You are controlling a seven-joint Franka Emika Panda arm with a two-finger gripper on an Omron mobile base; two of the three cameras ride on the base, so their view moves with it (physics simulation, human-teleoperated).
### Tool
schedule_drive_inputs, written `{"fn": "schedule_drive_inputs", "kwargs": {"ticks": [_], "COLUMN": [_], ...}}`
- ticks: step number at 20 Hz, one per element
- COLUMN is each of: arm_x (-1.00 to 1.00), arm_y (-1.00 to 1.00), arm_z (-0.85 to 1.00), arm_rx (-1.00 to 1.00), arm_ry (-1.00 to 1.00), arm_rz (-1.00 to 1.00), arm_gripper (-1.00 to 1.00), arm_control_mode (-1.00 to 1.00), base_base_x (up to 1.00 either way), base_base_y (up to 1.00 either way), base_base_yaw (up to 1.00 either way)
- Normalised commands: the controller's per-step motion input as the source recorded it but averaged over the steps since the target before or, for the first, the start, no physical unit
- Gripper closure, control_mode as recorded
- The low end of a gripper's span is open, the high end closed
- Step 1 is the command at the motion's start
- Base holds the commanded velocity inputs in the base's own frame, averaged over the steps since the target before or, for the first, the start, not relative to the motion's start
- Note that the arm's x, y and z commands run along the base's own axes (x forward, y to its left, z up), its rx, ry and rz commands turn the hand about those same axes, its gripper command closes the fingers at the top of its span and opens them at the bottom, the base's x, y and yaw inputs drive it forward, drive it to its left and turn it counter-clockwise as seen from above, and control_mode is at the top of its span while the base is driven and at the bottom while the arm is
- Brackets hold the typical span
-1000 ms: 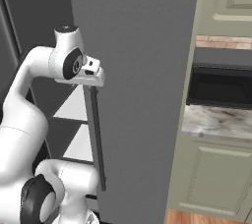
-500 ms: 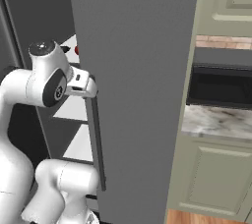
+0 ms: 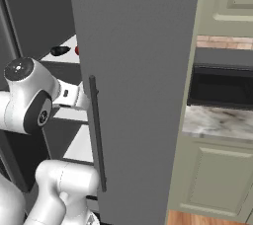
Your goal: Take the tomato and eggplant out of the freezer and place them in the tupperware container on the counter. Then put the tupperware containing the vegetables back in the freezer.
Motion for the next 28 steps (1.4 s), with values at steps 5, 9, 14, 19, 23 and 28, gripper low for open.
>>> {"fn": "schedule_drive_inputs", "kwargs": {"ticks": [5, 9, 14, 19, 23, 28], "arm_x": [-0.12, 0.00, 0.00, 0.00, 0.00, 0.00], "arm_y": [0.00, 0.00, 0.00, 0.00, 0.00, 0.00], "arm_z": [0.39, 0.00, 0.00, 0.00, 0.00, 0.00], "arm_rx": [0.00, 0.00, 0.00, 0.00, 0.00, 0.00], "arm_ry": [-0.08, 0.00, 0.00, 0.00, 0.00, 0.00], "arm_rz": [-0.01, 0.00, 0.00, 0.00, 0.00, 0.00], "arm_gripper": [-1.00, -1.00, -1.00, -1.00, -1.00, -1.00], "arm_control_mode": [-1.00, 1.00, 1.00, 1.00, 1.00, 1.00], "base_base_x": [0.00, 0.08, 0.41, 0.35, 0.30, 0.22], "base_base_y": [0.00, 0.08, 0.41, 0.25, 0.24, 0.40], "base_base_yaw": [0.00, 0.00, 0.00, 0.00, -0.01, -0.01]}}
